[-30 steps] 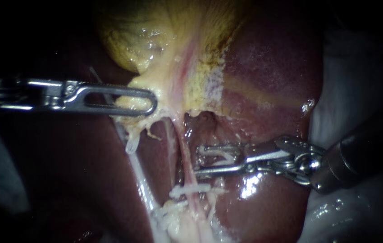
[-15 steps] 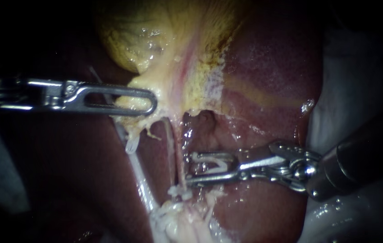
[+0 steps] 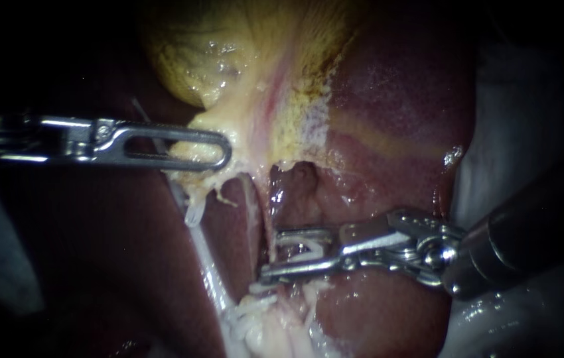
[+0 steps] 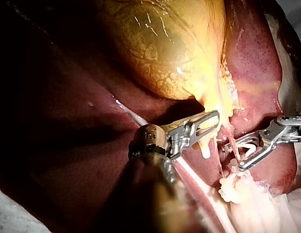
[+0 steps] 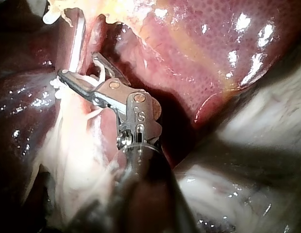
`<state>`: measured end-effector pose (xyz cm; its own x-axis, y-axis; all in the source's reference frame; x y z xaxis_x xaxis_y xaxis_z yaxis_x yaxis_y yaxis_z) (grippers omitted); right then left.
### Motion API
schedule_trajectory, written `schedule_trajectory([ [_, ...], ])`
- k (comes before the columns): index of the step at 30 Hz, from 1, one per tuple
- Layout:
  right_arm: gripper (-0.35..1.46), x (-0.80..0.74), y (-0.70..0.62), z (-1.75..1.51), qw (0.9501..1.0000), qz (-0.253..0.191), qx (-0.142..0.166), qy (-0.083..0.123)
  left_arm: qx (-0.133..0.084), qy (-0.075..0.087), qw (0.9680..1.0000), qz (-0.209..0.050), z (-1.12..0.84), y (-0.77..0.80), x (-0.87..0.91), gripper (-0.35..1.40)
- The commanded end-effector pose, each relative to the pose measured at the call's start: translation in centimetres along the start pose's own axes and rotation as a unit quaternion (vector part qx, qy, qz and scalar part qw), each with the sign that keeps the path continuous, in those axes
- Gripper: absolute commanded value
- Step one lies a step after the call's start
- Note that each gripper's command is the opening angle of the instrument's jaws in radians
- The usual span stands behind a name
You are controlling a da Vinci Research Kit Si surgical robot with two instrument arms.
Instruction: Clipping second clip right tube
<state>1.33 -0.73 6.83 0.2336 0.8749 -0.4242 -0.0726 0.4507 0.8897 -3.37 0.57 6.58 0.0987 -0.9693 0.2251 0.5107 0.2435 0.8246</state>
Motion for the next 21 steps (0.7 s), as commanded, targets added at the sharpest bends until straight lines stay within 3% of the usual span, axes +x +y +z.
schedule_trajectory([
  [1,0.5,0.0,0.0,0.01,1.0,0.0,0.0,0.001,0.0,0.0,1.0,0.0,0.0,0.0,0.0,-0.35],
  [21,0.5,0.0,-0.2,0.27,0.9991,-0.004,0.039,0.014,-0.001,0.001,1.0,0.0,0.0,0.0,0.0,-0.35],
])
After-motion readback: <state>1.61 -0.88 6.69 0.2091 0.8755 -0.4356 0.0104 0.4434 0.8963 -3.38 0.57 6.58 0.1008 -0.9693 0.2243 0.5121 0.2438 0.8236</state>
